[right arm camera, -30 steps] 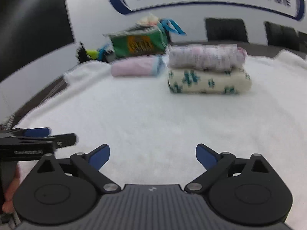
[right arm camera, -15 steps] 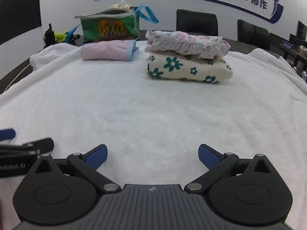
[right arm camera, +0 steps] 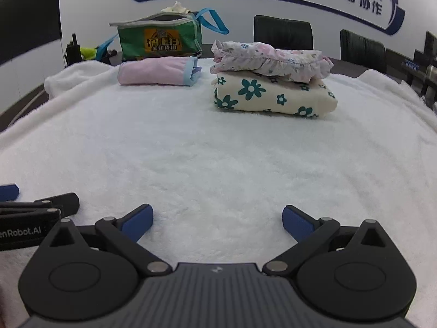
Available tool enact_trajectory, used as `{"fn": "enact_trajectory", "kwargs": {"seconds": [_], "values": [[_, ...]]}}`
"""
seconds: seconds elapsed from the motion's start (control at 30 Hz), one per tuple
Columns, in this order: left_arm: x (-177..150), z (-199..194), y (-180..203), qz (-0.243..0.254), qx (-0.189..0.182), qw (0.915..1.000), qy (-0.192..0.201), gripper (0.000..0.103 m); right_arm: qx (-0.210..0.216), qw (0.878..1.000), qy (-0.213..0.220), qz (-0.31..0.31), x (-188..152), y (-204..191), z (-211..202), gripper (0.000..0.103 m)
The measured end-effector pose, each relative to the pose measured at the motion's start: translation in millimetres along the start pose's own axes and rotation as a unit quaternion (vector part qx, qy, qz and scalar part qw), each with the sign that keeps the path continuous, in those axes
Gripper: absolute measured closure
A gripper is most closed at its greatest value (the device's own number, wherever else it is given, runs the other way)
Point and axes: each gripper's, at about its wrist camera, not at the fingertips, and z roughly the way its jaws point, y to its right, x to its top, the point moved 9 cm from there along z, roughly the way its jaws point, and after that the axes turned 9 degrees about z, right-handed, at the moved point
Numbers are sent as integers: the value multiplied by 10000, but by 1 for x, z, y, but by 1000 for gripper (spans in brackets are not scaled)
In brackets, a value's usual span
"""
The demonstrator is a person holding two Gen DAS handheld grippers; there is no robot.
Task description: Fold clothes
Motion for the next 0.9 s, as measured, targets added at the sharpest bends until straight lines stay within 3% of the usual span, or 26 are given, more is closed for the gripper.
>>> {"fn": "enact_trajectory", "kwargs": {"seconds": [0.27,0.9], "values": [[0,1,1,51,38,10000,8,0,315,9990,-61,-301,-1,-6,-2,0],[-1,0,-1,16,6,10000,60,0,326,9992,-42,-230,-2,-5,-1,0]]}}
